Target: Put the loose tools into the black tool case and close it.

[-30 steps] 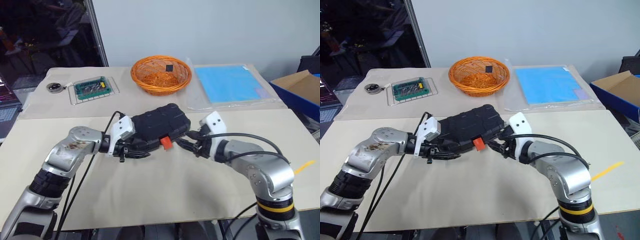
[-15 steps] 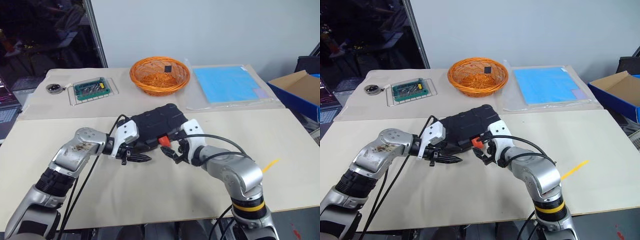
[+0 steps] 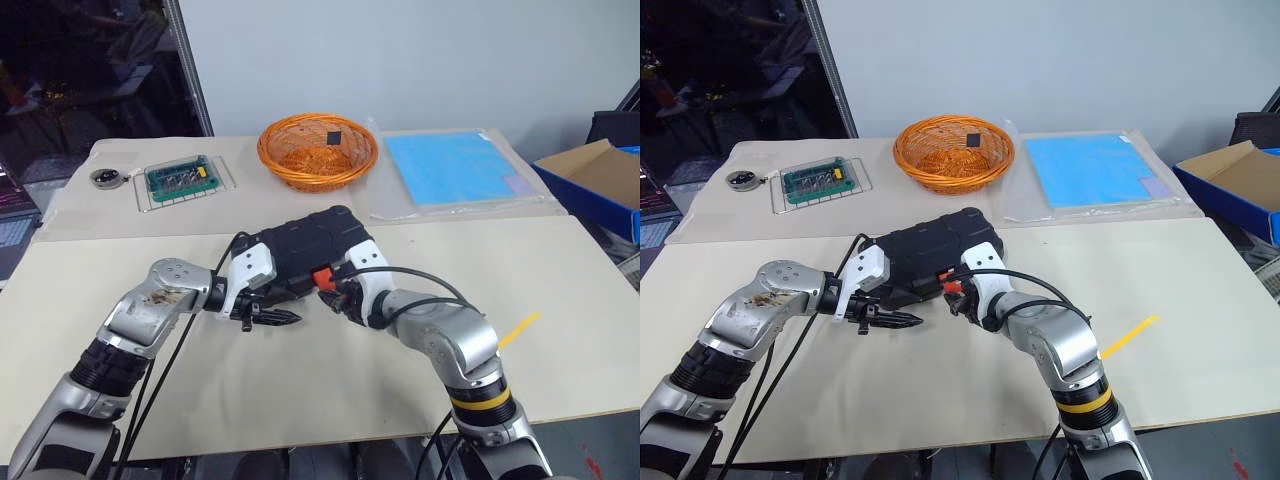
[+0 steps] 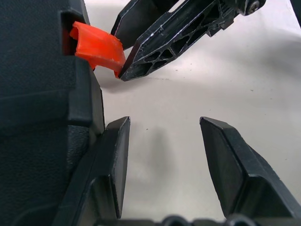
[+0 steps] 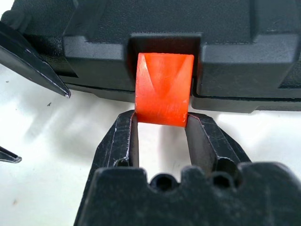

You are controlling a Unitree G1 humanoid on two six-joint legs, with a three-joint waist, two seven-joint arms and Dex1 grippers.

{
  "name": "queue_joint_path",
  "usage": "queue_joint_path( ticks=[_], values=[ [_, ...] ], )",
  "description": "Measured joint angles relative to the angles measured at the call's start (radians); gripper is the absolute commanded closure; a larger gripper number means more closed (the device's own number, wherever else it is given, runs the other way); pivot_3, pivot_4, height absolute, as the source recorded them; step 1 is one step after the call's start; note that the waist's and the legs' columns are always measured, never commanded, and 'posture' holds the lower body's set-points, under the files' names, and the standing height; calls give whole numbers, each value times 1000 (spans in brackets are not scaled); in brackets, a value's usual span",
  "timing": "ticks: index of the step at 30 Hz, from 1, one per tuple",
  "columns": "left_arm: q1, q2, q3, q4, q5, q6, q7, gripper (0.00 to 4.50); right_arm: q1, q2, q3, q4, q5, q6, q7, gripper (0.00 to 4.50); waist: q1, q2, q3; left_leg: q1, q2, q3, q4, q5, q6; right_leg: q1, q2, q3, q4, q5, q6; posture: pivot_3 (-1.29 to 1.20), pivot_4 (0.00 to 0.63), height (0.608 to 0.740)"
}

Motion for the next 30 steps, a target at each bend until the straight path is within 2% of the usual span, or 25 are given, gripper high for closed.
queue_joint_path(
  ticks=[6, 7, 8, 10, 13, 15, 17, 18, 20, 21, 25, 30],
  values=[
    [9, -5, 0, 32, 11, 3, 19, 1967, -16, -3, 32, 95, -33, -117, 42, 3315, -1, 0, 0, 2, 0, 0, 0, 0, 0, 0, 2, 3, 1, 0, 0, 0, 150, 740],
    [10, -9, 0, 36, 13, 3, 22, 1967, -15, -4, 35, 119, -40, -152, 52, 2315, -1, 0, 0, 2, 0, 1, 0, 0, 0, 0, 2, 3, 1, 0, 0, 0, 150, 740],
    [10, -14, 0, 37, 14, 3, 25, 1967, -11, -10, 36, 137, -48, -180, 62, 2163, 0, 0, 0, 2, 0, 1, 0, 0, 0, 0, 2, 4, 1, 0, 0, 0, 150, 740],
    [11, -25, 1, 38, 13, 8, 31, 1967, 17, -29, 33, 144, -55, -216, 77, 1427, 2, 0, 0, 1, 0, 1, 0, 0, 0, 0, 2, 5, 1, 0, 0, 0, 150, 740],
    [16, -33, 22, 44, -3, 16, 28, 1967, 69, -75, 20, 70, -31, -209, 124, 1427, 3, 0, 0, -3, 0, 1, 0, 0, 0, -3, 3, 8, 1, 0, 0, 0, 150, 740],
    [26, -43, 76, 33, -67, 51, 13, 1967, 102, -132, 10, -23, -1, -186, 162, 1427, 3, 0, 0, -5, 0, -1, 0, 0, 0, -4, 3, 9, 2, 0, 0, 0, 150, 740],
    [26, -43, 139, 5, -146, 96, -6, 1967, 125, -158, -11, -74, 9, -173, 183, 1961, 1, 0, 0, -4, 1, -1, 0, 0, 0, -4, 3, 9, 1, 0, 1, 0, 150, 740],
    [22, -43, 162, -7, -172, 111, -8, 1967, 128, -165, -16, -80, 10, -170, 187, 2066, -1, 0, 0, -3, 1, -1, 0, 0, 0, -4, 3, 10, 1, 0, 1, 0, 150, 740],
    [11, -43, 187, -14, -196, 127, -4, 1967, 130, -165, -21, -82, 16, -168, 191, 2912, -1, 0, 0, -2, 1, 0, 0, 0, 0, -3, 5, 10, 1, -1, 1, 0, 150, 740],
    [5, -43, 191, -10, -198, 132, -1, 1967, 129, -159, -25, -82, 18, -168, 192, 3122, -1, -1, 0, -2, 1, 0, 0, 0, 0, -3, 6, 10, 1, -1, 1, 0, 150, 740],
    [-34, -60, 190, 63, -151, 124, 57, 1967, 70, -101, -41, -15, 26, -183, 189, 4491, -1, 0, 0, 0, 2, 1, 0, 0, 0, -3, 8, 11, 3, -2, 2, 0, 150, 740],
    [-46, -69, 165, 116, -88, 101, 94, 1967, 0, -52, -37, 106, -6, -238, 174, 4491, 0, 0, 0, -2, 1, 1, 0, 0, 0, -4, 7, 11, 2, 0, 0, 0, 150, 740]
  ],
)
